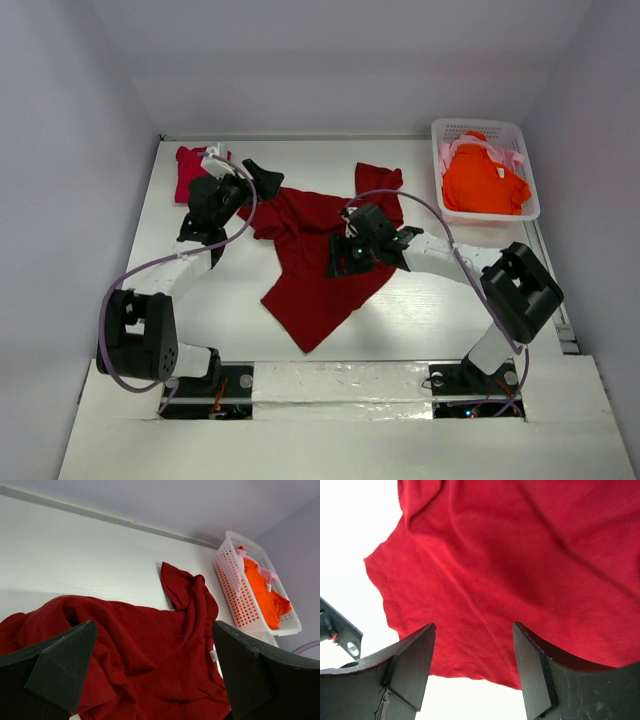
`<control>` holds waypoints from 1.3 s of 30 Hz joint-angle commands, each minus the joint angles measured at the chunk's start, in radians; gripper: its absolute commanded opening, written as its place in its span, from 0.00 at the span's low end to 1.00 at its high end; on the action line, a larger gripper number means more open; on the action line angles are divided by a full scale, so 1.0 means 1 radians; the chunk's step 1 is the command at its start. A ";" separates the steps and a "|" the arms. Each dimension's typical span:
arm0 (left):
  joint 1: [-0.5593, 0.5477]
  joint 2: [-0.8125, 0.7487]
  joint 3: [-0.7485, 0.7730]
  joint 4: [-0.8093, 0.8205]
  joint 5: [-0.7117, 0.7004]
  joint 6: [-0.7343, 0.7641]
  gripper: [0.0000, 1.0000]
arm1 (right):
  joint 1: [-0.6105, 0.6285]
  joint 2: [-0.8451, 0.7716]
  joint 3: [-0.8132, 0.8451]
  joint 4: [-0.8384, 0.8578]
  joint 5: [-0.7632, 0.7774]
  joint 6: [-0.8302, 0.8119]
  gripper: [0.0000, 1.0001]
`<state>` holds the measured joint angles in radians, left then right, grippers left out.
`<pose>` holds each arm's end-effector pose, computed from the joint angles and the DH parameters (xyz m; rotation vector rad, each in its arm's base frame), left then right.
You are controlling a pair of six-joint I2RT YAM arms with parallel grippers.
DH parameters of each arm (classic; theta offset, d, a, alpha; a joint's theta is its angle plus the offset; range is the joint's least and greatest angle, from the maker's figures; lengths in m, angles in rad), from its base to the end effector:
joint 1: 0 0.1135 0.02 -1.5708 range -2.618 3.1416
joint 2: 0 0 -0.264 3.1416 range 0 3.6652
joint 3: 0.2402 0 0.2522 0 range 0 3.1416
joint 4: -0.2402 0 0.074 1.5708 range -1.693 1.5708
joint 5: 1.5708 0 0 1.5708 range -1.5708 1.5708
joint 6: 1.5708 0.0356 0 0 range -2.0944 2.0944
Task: Fold and stack the t-shirts
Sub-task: Flatten the tshirt out
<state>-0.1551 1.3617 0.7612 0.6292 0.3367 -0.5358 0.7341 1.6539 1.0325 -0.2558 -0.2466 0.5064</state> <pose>0.3032 -0.0593 0.2859 -0.0275 1.5998 -0.8013 0.2506 0.2378 0.1993 -0.4109 2.5688 0.8080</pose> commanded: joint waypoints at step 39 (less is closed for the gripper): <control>0.003 -0.081 0.009 -0.023 -0.022 0.039 0.99 | 0.111 -0.017 -0.468 0.311 0.027 0.391 0.67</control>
<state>-0.1551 1.3239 0.7612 0.5701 0.3130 -0.5091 0.8196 1.6291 0.6594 0.2634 -0.2947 0.8490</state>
